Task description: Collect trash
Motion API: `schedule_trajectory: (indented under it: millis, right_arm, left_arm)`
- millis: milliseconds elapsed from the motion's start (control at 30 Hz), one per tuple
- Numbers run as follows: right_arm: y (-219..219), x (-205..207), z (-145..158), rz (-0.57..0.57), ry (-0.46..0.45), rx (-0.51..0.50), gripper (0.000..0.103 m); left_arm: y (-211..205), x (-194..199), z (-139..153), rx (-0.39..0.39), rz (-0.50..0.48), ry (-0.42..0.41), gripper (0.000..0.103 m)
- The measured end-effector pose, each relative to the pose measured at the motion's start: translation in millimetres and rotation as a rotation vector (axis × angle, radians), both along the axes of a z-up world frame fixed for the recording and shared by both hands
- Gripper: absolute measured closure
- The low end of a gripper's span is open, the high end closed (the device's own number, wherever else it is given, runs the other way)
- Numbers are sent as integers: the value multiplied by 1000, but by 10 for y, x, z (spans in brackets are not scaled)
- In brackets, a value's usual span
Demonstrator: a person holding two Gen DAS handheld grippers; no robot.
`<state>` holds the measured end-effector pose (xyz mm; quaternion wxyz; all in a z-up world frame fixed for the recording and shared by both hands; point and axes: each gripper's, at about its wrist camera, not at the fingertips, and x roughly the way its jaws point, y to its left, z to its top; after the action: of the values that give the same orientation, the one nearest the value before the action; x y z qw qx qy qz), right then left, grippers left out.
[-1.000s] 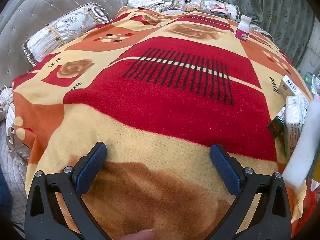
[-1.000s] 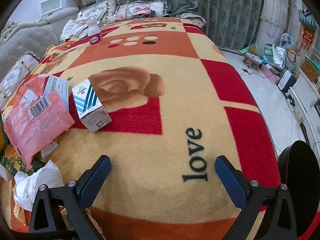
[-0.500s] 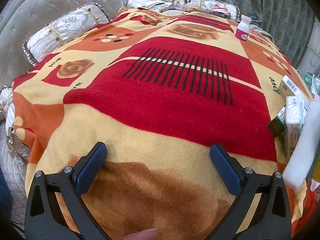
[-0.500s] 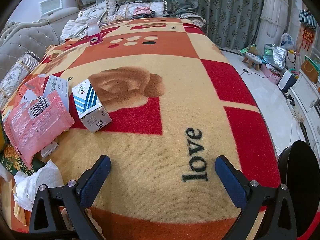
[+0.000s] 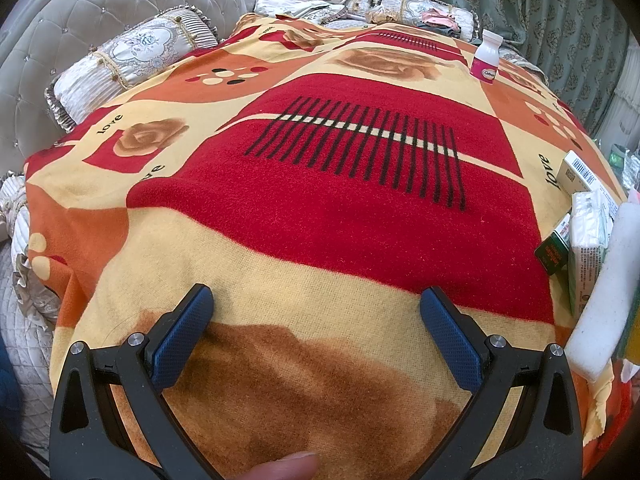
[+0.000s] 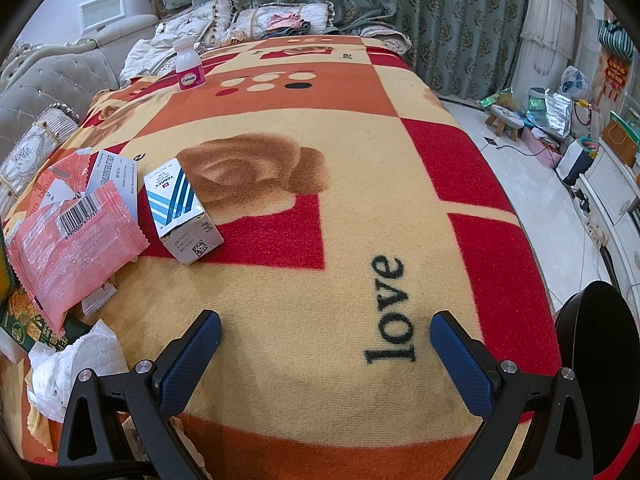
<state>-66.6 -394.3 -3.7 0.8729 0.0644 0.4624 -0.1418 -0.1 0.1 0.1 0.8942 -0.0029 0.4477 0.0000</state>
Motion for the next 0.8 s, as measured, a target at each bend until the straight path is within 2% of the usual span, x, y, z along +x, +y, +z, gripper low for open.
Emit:
schedule_trajectory:
  millis: [800]
  right_arm:
    - [1, -1, 1, 0, 0, 0, 0]
  left_arm:
    - [1, -38, 20, 10, -5, 0, 0]
